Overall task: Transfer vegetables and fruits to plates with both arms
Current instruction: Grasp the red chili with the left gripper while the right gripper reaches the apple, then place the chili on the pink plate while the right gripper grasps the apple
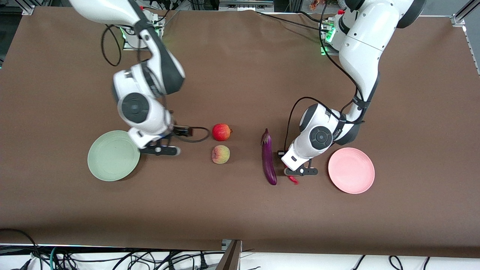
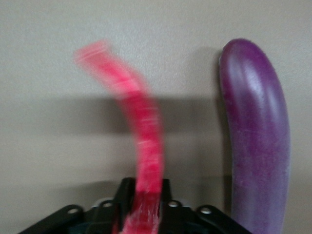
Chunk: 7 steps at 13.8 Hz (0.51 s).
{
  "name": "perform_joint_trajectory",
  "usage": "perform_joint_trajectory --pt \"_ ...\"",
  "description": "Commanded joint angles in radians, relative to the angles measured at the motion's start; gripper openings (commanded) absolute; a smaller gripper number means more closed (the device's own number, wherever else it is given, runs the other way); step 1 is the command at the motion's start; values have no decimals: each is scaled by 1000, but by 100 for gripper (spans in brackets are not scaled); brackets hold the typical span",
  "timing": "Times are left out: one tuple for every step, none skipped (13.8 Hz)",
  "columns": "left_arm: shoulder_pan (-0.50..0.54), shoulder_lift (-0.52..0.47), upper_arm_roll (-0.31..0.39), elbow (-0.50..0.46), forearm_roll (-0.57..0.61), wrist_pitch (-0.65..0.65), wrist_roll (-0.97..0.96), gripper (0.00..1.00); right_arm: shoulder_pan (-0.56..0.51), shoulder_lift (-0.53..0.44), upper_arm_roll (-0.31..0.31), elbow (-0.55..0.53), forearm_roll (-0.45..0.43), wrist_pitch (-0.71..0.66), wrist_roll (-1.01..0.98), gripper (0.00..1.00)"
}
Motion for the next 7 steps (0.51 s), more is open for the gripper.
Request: perform_joint_trajectory --pt "20 -59 20 26 14 -105 30 0 62 58 -11 17 51 71 119 100" --pt "37 -97 28 27 48 -175 45 0 82 78 -11 17 56 103 157 100" --pt "51 -131 32 24 95 -243 65 0 99 96 -11 17 60 137 197 100" --pt "72 -153 40 27 152 -315 87 0 114 114 -11 18 60 172 237 100" --pt "94 -170 40 27 216 -367 120 0 128 127 -11 22 60 197 262 100" --pt "117 -174 40 26 279 -392 159 0 137 136 -11 22 60 212 270 100" --pt "135 -173 41 26 333 -397 197 0 140 148 -11 22 60 223 270 100"
